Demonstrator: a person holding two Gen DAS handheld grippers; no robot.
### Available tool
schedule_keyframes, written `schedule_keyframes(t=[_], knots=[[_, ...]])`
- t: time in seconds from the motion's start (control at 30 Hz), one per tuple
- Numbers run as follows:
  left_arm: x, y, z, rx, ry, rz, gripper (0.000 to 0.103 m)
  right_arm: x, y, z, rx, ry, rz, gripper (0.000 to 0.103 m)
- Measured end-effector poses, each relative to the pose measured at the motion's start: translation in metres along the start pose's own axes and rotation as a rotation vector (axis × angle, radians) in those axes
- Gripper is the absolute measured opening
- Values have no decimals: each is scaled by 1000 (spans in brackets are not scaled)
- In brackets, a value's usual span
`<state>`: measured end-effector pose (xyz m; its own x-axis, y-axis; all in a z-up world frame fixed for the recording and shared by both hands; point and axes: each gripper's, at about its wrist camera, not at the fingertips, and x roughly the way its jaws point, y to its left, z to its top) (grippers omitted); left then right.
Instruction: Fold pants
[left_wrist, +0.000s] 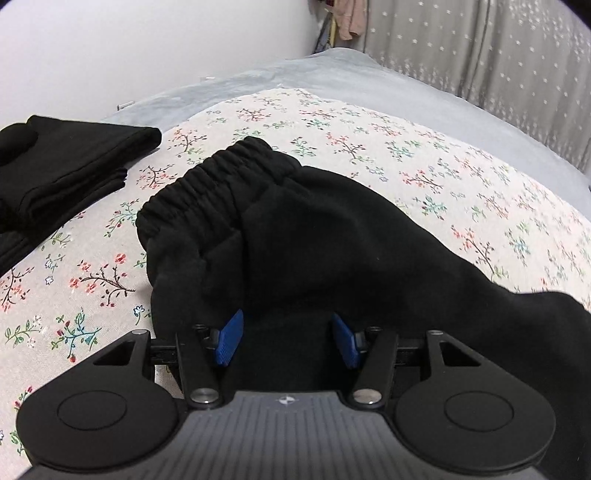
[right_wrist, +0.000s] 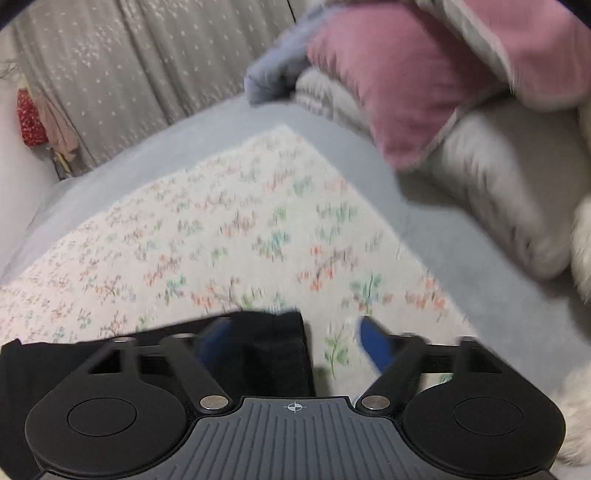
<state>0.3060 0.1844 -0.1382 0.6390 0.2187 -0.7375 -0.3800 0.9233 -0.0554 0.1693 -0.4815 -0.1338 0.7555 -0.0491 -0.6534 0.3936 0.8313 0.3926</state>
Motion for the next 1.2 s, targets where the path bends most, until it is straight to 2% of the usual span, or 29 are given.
schedule_keyframes(t=[0.03,0.07,0.17,0.2,0.23,0.3,0.37,0.47,0.5,0.53,0.6,0.67,0.7,0.73,0.77,0.8,0.83,1.0,1.07,1.13,1.2], knots=[[1,0,0,-6,3,2,68,6,2,-4,-3,27,17,21],[2,0,0,-5,4,6,68,12,5,-6,-24,47,27,23],[2,-3,-1,14,-3,19,68,16,25,-8,-121,42,-39,22],[4,-3,-1,16,-5,18,68,9,28,-7,-126,13,-43,9],[4,-2,-1,17,-6,16,68,-1,30,-2,-129,-27,-40,4],[4,0,-1,20,-8,12,67,-16,30,8,-128,-108,-12,4],[4,0,-2,25,-10,11,67,-16,31,14,-124,-118,-2,4],[2,-2,-3,39,-15,15,67,5,29,8,-126,-27,-40,17],[2,-1,-3,41,-16,14,67,18,26,4,-123,26,-51,32],[2,-1,-3,41,-16,11,67,26,23,1,-109,47,-61,57],[2,0,-3,38,-14,6,67,21,14,-1,-61,36,-54,86],[2,0,-3,38,-15,6,67,15,11,-3,-25,36,12,84],[3,-1,-3,41,-17,11,67,19,13,-6,-31,68,41,72],[3,-2,-3,44,-19,16,67,24,17,-9,-56,97,30,35],[3,-3,-3,46,-20,22,67,30,21,-12,-90,113,-29,33],[3,-4,-3,47,-21,27,67,31,24,-14,-105,99,-46,29],[3,-4,-4,46,-21,30,67,28,27,-12,-103,76,-50,26],[3,-3,-3,44,-19,31,66,-8,53,-2,-183,-112,-45,25],[3,-3,-3,48,-19,31,66,-14,61,2,-219,-150,-59,25],[3,-3,-3,47,-19,30,66,-2,60,3,-225,-130,-77,25],[3,-4,-4,48,-19,32,66,31,51,-5,-235,-34,-139,25]])
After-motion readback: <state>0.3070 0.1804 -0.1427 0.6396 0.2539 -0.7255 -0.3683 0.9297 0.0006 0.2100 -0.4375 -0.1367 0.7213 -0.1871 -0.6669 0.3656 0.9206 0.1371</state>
